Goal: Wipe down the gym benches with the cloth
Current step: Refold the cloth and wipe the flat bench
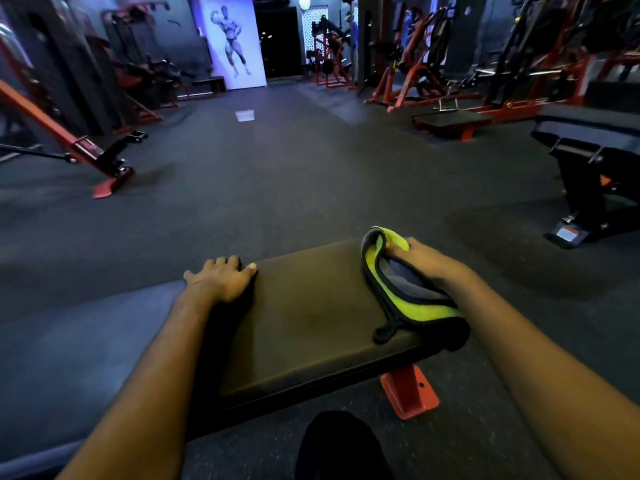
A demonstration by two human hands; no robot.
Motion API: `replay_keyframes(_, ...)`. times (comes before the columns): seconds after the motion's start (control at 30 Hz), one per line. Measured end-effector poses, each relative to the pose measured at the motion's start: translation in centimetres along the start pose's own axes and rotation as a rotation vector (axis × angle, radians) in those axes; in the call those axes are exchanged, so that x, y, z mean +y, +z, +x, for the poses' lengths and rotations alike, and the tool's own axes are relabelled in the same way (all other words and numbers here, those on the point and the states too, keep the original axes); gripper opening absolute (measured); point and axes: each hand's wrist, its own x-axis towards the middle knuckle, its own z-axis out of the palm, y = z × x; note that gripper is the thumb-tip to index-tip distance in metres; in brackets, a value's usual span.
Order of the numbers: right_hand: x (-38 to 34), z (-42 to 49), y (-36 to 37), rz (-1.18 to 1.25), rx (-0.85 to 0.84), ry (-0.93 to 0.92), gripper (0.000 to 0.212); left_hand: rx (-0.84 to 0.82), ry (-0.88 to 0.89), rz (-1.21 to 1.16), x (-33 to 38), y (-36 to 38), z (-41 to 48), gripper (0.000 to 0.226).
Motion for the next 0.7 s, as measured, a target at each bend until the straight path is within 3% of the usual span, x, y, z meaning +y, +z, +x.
replay_keyframes(0.13, -3.2, 2.9, -0.3, -0.141, 0.005, 0.062, 0.070, -0.011, 0.009, -0.014, 0.1, 0.0, 0.0, 0.060)
replay_keyframes(0.27, -7.9, 4.9, 0.9, -0.432, 0.010, 0.008, 0.072, -0.002, 0.012, -0.018, 0.0, 0.1, -0.1, 0.060)
replay_keyframes(0.4, -11.1, 4.8, 2.9, -0.632, -0.023, -0.142, 0.066, 0.001, 0.015, -0.020, -0.1, 0.0, -0.3, 0.062)
replay_keyframes(0.53, -9.6, 4.0, 2.3, -0.563, -0.026, -0.313, 0.057, 0.015, 0.016, -0.030, -0.1, 0.0, -0.8, 0.061)
replay_keyframes(0.7, -9.2, 5.5, 1.1, -0.557, -0.091, -0.136, 0.098, 0.023, 0.012, -0.043, 0.0, 0.0, -1.1, 0.063)
